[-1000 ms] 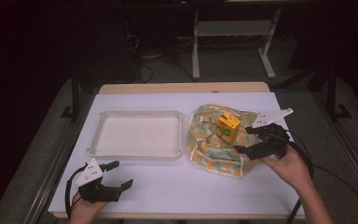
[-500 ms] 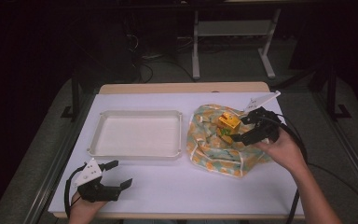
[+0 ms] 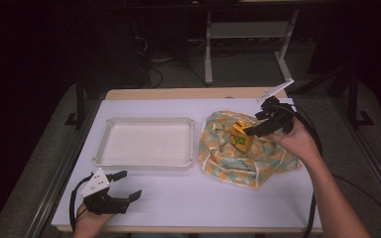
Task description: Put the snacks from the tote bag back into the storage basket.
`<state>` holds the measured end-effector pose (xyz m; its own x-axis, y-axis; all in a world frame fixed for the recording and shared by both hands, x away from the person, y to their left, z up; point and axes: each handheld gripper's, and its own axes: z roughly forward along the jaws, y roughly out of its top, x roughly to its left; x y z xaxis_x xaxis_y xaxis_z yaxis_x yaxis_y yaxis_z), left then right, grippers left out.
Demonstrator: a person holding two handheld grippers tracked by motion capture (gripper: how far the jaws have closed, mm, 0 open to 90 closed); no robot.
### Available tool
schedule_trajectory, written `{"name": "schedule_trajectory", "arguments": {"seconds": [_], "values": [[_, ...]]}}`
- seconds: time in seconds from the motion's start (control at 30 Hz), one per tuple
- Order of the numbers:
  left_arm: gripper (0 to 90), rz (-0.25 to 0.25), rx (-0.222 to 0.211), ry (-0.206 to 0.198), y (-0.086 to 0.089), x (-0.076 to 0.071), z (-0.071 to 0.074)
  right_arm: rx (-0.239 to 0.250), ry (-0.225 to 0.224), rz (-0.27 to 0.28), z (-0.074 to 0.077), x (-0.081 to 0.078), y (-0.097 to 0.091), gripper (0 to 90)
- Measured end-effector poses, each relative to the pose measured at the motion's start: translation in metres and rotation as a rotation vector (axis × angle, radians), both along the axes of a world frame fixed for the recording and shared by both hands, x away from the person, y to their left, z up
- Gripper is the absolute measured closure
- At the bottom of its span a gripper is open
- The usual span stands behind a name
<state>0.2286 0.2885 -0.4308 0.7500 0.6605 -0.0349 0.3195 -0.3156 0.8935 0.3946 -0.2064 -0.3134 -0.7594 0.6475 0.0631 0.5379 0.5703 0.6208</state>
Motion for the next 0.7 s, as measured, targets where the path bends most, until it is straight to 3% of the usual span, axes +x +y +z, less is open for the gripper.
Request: {"name": "schedule_trajectory", "arguments": {"seconds": [0.2,0.57,0.7], "values": [[14.6,0.001,-0.003,0.001,0.0,0.0,0.0,0.0,-0.006,0.003,0.002,0.006,0.004,21.3],[14.6,-0.001,-0.03,0.008,0.0,0.0,0.001,-0.026,0.032,-0.025,-0.01,0.02,0.008,22.2],[14.6,0.002,-0.026,0.007,0.0,0.001,0.0,-0.069,0.042,-0.029,-0.017,0.023,0.014,22.7]]}}
